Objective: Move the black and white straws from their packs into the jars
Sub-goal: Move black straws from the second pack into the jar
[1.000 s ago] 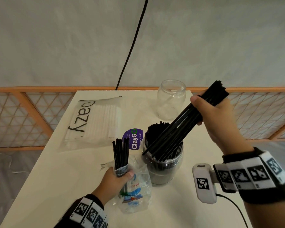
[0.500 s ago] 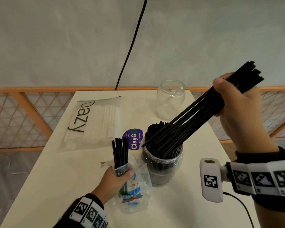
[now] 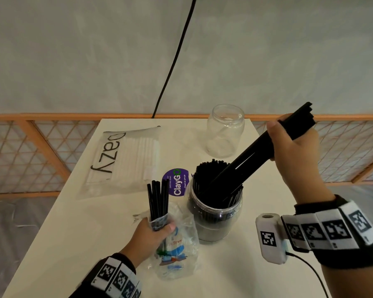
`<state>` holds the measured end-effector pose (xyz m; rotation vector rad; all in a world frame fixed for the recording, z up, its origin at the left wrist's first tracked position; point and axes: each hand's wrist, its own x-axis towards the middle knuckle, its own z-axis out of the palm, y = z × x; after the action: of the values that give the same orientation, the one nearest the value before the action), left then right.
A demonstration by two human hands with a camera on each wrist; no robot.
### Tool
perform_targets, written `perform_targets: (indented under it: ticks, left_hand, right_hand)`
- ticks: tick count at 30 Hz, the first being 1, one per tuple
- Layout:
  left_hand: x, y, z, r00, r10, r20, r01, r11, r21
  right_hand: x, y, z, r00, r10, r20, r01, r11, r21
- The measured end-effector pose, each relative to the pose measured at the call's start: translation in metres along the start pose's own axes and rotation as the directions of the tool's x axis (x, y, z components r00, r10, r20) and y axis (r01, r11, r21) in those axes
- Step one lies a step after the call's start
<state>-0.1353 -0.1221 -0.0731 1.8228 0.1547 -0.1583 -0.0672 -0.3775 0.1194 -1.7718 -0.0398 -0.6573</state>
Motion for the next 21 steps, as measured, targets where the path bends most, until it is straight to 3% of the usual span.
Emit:
perform_targets:
  ticks: [7,12,16,21]
  left_hand:
    - [0.004,0.001,0.001,1.000,-0.007,-0.013,0.007,1.000,0.013]
    - [0.004,-0.001,0.003,1.000,-0.028,-0.012,0.027,1.000,-0.006]
    - [0.003,-0.001,0.002,0.999,-0.048,-0.004,0.048,0.998,-0.031]
    - [0.001,0.001,0.003,0.998,-0.060,-0.005,0.060,0.997,-0.049]
  right_hand:
    - [-0.015,-0.011,0.006,0.988,-0.148,0.048,0.150,0.987,-0.057]
    - [-0.038,-0.023,0.011,0.930,-0.346,0.122,0.357,0.930,-0.081]
    - [-0.054,-0.016,0.016,0.892,-0.391,0.228,0.429,0.891,-0.152]
    - [-0.061,-0.008,0.021,0.889,-0.332,0.316,0.395,0.904,-0.162]
